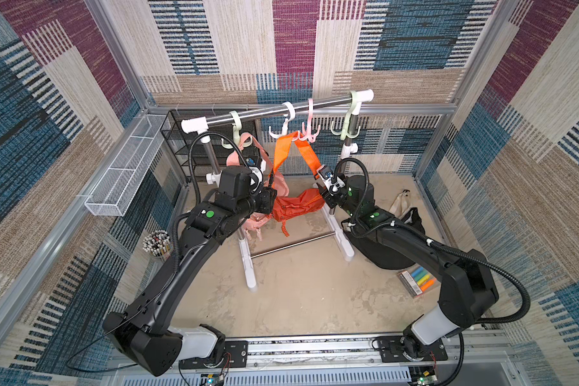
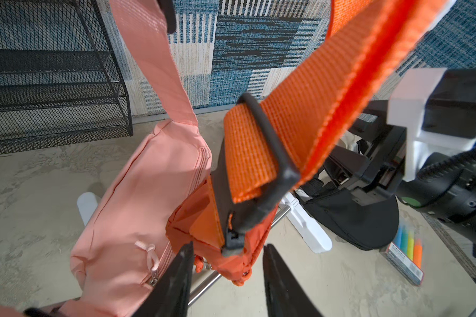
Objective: Take the bag off the hook
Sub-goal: Pick up the bag from the hook.
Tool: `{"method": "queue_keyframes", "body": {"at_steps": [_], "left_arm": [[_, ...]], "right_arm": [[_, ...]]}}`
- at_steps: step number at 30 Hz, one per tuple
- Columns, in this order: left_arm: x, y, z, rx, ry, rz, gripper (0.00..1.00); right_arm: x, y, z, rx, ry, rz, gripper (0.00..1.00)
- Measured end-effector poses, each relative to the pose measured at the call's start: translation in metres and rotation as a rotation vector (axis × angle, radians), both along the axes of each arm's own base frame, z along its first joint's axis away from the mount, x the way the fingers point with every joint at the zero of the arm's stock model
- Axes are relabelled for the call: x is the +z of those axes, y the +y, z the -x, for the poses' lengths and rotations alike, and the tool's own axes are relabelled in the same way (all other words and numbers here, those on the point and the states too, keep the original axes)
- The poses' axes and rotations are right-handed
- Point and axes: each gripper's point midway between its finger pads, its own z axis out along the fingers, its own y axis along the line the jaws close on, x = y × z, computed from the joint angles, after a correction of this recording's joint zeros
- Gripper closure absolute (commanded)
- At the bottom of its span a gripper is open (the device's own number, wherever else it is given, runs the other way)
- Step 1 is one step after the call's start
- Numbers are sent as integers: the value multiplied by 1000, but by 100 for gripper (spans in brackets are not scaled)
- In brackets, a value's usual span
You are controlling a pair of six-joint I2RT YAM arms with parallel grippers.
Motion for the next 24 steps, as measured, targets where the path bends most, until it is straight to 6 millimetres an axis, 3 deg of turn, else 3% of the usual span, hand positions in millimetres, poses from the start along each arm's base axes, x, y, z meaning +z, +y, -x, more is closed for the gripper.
{"method": "queue_keyframes", "body": {"at_steps": [24], "left_arm": [[-5,3,-10,9,-7,-25,65]], "right_arm": [[-23,-10,-23,-65,25,39,43]]}}
